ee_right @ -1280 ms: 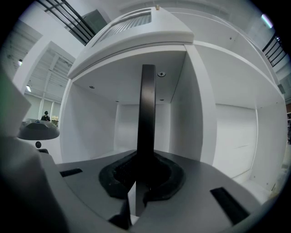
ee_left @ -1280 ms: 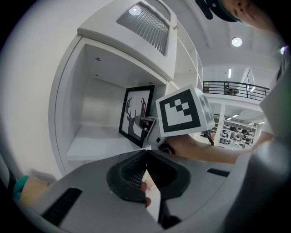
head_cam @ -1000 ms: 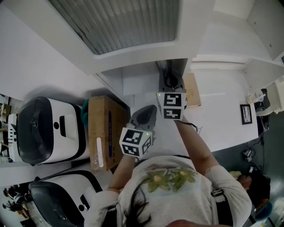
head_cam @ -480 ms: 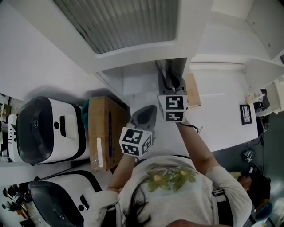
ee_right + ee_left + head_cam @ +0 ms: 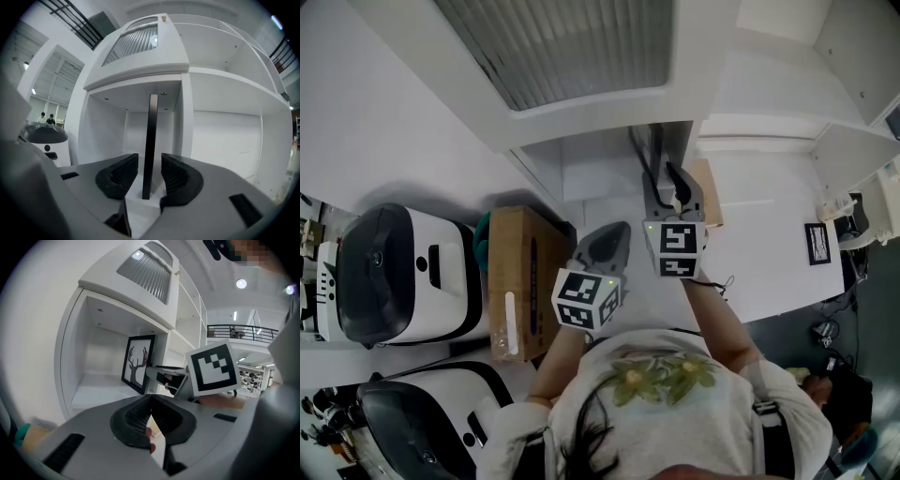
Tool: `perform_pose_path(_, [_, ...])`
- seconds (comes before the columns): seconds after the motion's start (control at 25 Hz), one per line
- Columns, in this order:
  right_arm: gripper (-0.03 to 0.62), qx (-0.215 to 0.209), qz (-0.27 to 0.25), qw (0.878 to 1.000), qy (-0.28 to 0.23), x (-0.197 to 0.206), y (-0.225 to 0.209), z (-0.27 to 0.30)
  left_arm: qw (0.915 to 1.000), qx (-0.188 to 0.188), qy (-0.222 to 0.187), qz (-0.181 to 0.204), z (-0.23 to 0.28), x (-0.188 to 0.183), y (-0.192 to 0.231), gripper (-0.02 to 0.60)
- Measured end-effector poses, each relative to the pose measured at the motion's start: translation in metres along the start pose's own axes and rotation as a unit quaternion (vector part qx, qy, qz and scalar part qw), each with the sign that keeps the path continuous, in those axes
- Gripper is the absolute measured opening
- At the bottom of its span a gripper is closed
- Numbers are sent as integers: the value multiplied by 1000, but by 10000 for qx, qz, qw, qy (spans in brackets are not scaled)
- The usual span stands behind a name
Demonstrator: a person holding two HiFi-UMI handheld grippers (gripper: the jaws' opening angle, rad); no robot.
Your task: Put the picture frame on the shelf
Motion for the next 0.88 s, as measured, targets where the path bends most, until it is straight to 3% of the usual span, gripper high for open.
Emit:
perform_pose_path(0.16, [140,44,358,9993,-91,-1,-4,-24,10000,21,-30,28,-3,-2,-5,28])
perform_pose_path(0.36, [44,-175,508,9984,-180,-2,6,-51,9999,56,-115,83,-9,-7,-14,28])
perform_pose_path(0.64, [31,-985,625,9925,-353,-6,35,-88,9997,98,-174,151,-22,-9,-33,28])
perform_pose_path(0.88, [31,-1152,494,9918,-231,2,45,-109,9995,100,-238,167,-31,-7,-46,28])
Point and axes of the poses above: the fingertips, and each gripper's own axes: z forward along the fingers, y to its left, x out of its underside, the point moved 3 cm from there along -z, backward along the fingers, and after that the axes turned 3 degrees about -y, right-handed, at the moved point
